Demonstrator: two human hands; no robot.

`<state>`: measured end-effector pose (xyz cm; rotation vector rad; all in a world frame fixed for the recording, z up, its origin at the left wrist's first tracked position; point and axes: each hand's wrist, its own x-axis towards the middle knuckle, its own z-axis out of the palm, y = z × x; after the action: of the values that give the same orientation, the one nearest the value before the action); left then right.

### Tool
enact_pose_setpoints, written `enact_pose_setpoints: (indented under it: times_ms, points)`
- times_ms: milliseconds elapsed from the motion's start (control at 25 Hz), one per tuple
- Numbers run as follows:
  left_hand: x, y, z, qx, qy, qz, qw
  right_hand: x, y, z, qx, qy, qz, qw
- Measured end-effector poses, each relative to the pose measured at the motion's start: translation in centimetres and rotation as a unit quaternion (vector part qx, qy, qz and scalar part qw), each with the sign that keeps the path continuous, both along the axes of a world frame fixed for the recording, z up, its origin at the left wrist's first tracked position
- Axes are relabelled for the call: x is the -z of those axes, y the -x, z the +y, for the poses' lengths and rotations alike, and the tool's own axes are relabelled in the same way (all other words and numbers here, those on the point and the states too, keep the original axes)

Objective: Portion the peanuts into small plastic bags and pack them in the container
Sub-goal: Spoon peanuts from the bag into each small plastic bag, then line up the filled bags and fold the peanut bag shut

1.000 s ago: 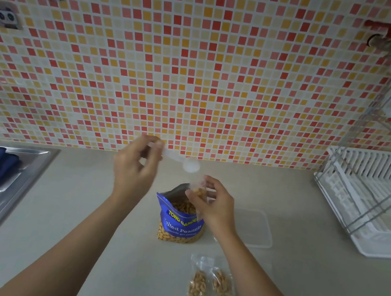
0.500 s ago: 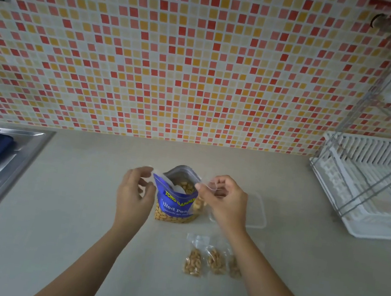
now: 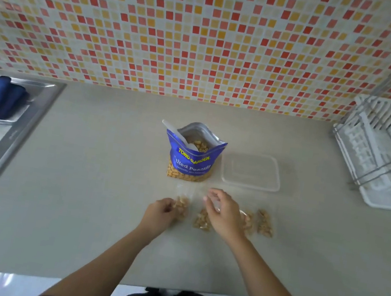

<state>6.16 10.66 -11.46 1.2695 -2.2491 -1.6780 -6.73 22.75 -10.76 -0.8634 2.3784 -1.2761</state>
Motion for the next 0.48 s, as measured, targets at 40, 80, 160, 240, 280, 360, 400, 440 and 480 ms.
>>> enact_pose_setpoints:
  times_ms: [40, 80, 160, 240, 280, 360, 400, 440, 480]
  points:
    - [0.3, 0.1, 0.3, 0.011, 0.016, -0.017, 1.0, 1.0, -0.2, 0.7, -0.026, -0.033, 0.082, 0.996]
    - [0.5, 0.3, 0.6, 0.022, 0.037, -0.031, 0.999, 1.9, -0.6, 1.3, -0.059, -0.071, 0.157, 0.983]
    - [0.7, 0.6, 1.1, 0.033, 0.121, -0.069, 0.99, 3.3, -1.5, 1.9, -0.104, -0.158, 0.258, 0.947]
    - [1.0, 0.3, 1.0, 0.031, 0.244, -0.106, 0.963, 3.8, -2.6, 2.0, -0.124, -0.24, 0.263, 0.926]
    - [1.2, -0.1, 0.9, 0.037, 0.294, -0.09, 0.951, 3.8, -3.0, 1.9, -0.123, -0.263, 0.257, 0.922]
    - [2.1, -0.9, 0.6, 0.089, 0.372, -0.022, 0.924, 4.0, -3.4, 1.9, -0.125, -0.286, 0.249, 0.917]
    - [2.4, -1.0, 0.5, 0.133, 0.397, -0.002, 0.908, 4.0, -3.5, 1.9, -0.128, -0.294, 0.244, 0.915]
    - [2.9, -1.0, 0.4, 0.179, 0.411, 0.006, 0.894, 4.1, -3.4, 1.9, -0.13, -0.298, 0.241, 0.914]
    - [3.2, -1.0, 0.4, 0.218, 0.404, 0.003, 0.888, 4.2, -3.2, 2.0, -0.135, -0.303, 0.233, 0.914]
